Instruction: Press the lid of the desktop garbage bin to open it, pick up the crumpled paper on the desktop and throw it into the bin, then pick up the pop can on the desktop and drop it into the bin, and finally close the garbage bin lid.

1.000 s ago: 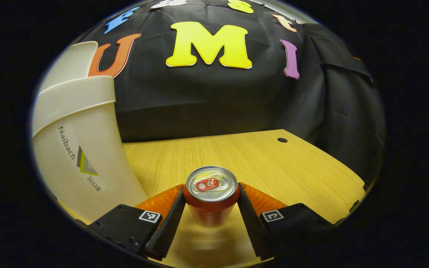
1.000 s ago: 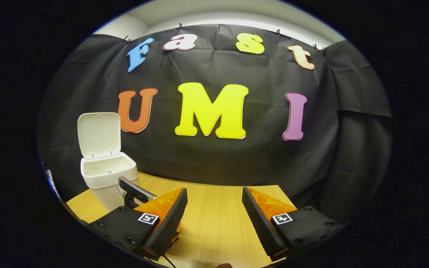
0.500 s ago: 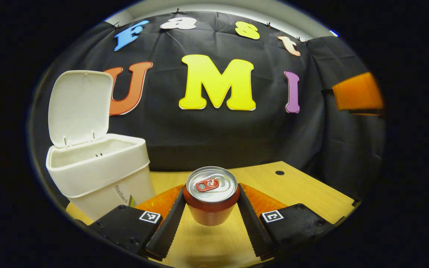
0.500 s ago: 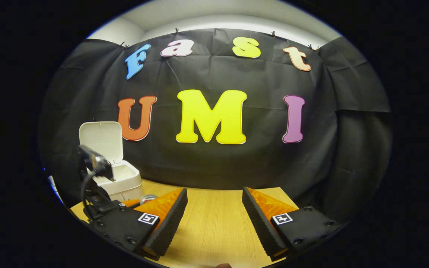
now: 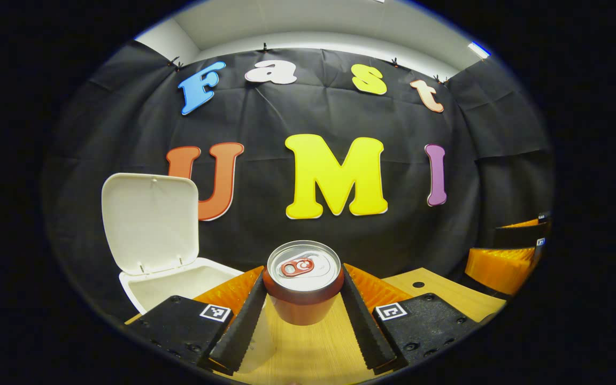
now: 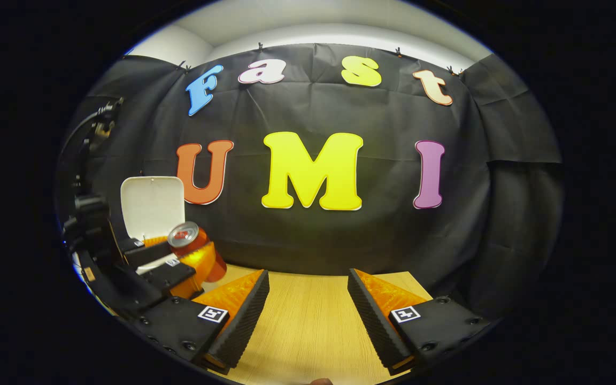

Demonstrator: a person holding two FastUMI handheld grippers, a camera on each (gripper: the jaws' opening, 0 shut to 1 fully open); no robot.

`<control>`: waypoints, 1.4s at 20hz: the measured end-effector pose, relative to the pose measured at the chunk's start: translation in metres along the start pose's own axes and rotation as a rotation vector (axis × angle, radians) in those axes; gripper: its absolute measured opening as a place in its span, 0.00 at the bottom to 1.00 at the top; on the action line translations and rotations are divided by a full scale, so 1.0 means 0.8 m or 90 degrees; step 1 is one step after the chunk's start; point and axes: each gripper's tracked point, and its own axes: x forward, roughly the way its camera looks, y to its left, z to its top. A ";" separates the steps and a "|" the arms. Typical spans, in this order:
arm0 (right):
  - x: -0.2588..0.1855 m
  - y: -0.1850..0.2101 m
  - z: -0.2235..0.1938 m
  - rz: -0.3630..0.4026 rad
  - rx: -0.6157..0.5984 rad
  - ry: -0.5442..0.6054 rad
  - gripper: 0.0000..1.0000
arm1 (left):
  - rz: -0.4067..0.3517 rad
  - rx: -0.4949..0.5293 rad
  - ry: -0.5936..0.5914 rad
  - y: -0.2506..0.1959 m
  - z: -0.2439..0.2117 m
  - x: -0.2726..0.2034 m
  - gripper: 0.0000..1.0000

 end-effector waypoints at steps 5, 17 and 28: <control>0.000 0.016 -0.005 0.012 -0.003 0.004 0.94 | 0.063 0.014 -0.050 0.061 0.041 0.009 0.82; 0.003 0.029 -0.009 0.013 -0.009 0.012 0.94 | 0.164 0.019 -0.025 0.155 0.023 0.018 0.82; 0.005 0.027 -0.009 0.016 -0.005 0.014 0.94 | 0.168 0.009 -0.024 0.167 0.039 0.023 0.92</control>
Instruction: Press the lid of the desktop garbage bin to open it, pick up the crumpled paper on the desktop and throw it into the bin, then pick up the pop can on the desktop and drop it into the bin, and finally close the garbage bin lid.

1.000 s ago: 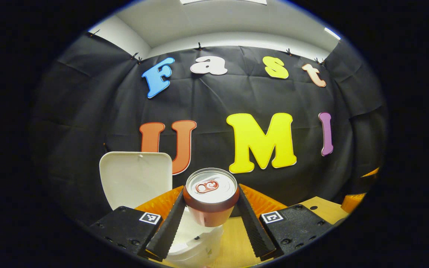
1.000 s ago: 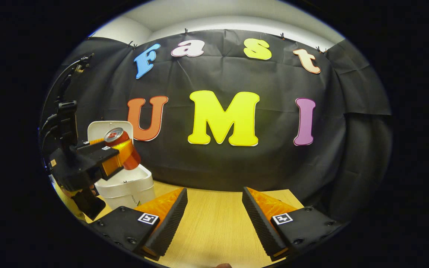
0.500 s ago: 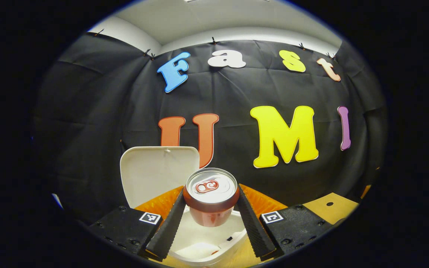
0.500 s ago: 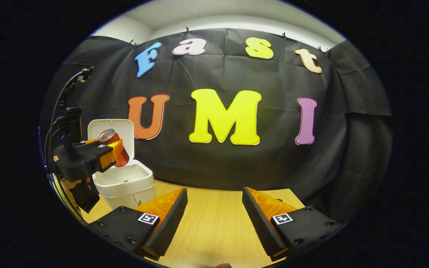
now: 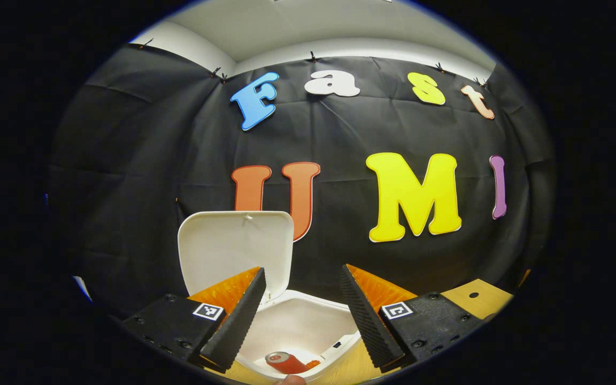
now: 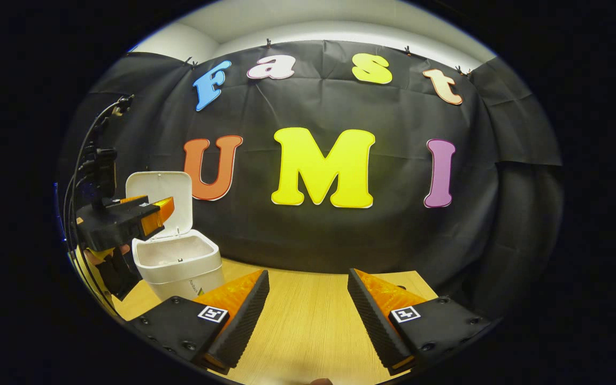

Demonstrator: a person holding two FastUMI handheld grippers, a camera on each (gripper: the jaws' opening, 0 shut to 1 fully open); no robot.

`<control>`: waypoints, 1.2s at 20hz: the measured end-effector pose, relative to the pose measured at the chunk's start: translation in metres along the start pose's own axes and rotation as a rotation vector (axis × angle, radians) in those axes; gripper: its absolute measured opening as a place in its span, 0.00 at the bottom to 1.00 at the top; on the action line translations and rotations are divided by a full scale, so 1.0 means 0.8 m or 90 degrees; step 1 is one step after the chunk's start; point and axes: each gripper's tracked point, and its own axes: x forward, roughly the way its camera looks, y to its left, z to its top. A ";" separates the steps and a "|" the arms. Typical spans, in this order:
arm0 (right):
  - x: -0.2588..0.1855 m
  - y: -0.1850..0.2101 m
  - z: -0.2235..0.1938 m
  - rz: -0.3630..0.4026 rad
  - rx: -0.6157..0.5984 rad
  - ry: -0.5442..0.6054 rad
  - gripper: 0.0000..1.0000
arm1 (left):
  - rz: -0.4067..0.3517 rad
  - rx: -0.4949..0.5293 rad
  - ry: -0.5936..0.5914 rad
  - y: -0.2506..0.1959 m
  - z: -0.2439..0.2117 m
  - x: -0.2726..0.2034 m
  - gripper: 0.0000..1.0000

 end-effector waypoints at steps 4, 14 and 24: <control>-0.001 0.000 0.002 0.001 -0.001 -0.003 0.94 | -0.012 0.002 -0.007 -0.001 0.023 0.016 0.92; 0.002 0.001 -0.005 -0.001 0.012 0.007 0.93 | 0.010 -0.021 -0.023 0.044 0.079 0.066 0.91; 0.005 0.005 -0.014 0.003 0.016 0.020 0.93 | 0.055 -0.042 0.015 0.103 0.079 0.108 0.91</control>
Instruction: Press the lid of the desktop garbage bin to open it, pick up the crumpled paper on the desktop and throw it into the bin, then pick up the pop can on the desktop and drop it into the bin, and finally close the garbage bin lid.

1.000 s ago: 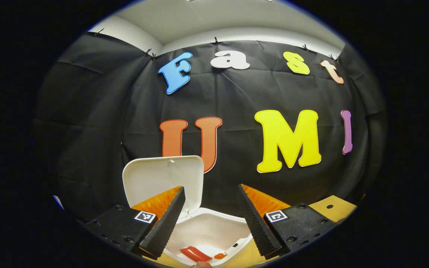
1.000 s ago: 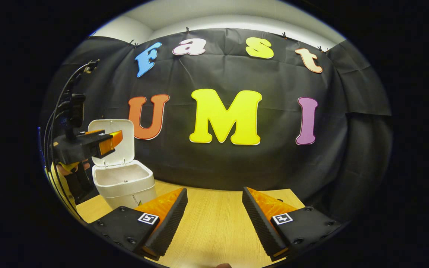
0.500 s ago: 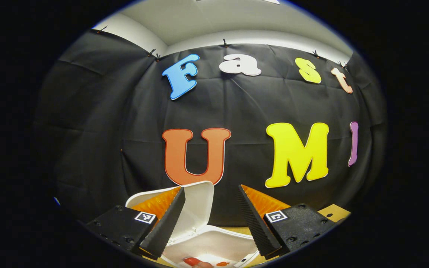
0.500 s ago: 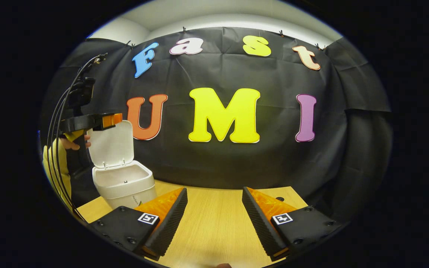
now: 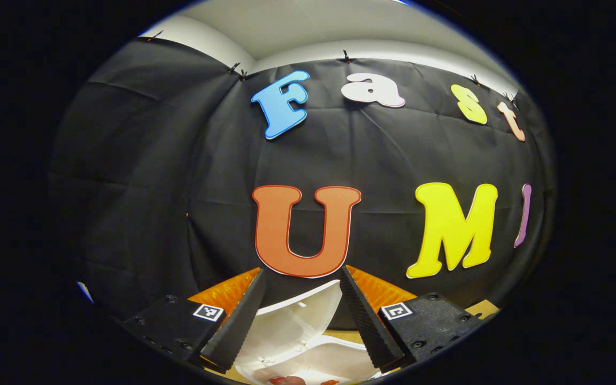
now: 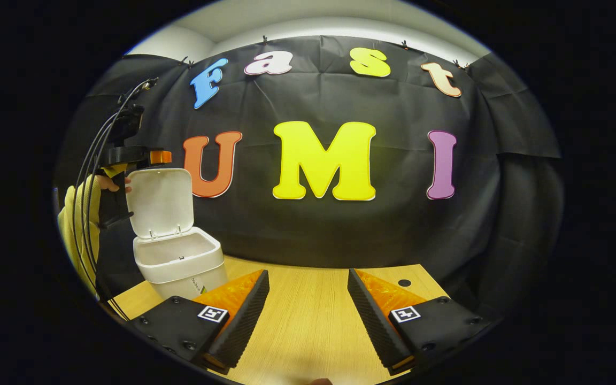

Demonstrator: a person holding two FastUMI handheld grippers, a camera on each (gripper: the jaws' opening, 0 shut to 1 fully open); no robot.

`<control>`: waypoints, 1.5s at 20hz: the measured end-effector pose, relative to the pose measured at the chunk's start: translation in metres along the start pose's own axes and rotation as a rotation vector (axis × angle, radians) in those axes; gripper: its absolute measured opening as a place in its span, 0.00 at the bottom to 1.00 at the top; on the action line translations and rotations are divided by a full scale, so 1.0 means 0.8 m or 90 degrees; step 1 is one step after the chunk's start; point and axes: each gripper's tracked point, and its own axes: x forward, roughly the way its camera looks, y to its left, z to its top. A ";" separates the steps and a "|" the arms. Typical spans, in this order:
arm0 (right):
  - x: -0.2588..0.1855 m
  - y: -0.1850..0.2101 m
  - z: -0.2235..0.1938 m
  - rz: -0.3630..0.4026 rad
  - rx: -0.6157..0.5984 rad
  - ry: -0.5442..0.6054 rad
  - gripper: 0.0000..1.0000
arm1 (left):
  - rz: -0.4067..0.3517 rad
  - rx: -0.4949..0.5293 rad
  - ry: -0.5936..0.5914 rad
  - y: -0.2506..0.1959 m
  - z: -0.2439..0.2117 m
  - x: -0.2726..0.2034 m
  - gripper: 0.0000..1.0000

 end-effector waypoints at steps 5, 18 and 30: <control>0.003 0.005 -0.007 0.007 -0.001 0.010 0.94 | -0.005 0.009 0.013 -0.007 -0.003 -0.002 0.95; -0.008 0.001 -0.016 0.026 0.005 0.017 0.93 | -0.076 -0.004 0.040 -0.078 -0.035 -0.072 0.95; -0.021 -0.018 -0.022 0.029 0.012 0.025 0.94 | -0.104 -0.072 0.120 -0.117 -0.103 -0.113 0.92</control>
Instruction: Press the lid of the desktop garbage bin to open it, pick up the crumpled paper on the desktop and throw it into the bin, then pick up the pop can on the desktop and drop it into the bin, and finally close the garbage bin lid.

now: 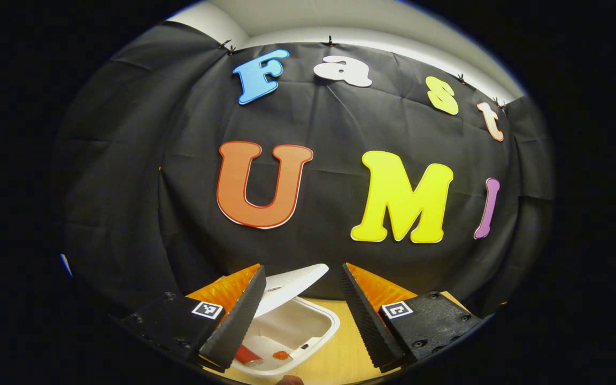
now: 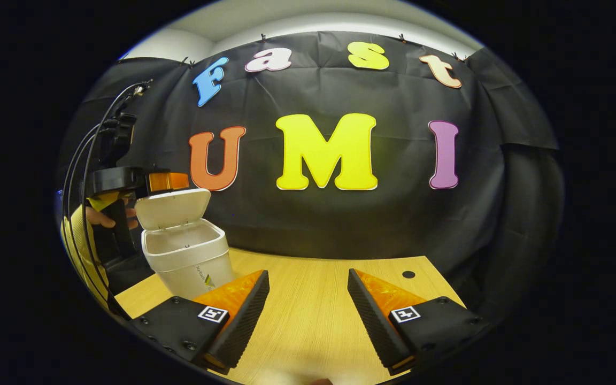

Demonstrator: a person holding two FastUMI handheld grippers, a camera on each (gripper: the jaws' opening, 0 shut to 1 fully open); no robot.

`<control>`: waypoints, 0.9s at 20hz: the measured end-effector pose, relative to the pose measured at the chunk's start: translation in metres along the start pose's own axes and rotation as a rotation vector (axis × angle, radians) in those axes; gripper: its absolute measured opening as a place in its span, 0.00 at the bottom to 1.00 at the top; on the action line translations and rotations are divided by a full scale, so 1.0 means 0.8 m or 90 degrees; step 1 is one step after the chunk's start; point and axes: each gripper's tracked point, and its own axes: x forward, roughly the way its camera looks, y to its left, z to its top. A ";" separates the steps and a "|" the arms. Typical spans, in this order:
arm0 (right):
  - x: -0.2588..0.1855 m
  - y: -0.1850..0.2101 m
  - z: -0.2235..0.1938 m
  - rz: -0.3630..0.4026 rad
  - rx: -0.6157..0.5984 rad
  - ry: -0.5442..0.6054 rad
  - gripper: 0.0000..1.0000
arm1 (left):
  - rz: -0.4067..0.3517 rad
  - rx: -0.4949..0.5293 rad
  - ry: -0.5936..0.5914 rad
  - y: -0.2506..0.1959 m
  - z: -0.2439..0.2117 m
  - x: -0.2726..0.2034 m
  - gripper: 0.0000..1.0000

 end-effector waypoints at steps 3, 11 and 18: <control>-0.001 -0.007 -0.003 -0.003 0.003 0.002 0.93 | 0.027 -0.021 0.063 0.016 -0.045 0.001 0.92; 0.002 -0.004 -0.011 0.004 0.014 0.019 0.94 | 0.051 0.048 0.125 0.024 -0.100 0.014 0.96; 0.002 0.005 -0.011 0.024 0.016 0.021 0.94 | 0.059 0.100 0.150 0.026 -0.117 0.019 0.97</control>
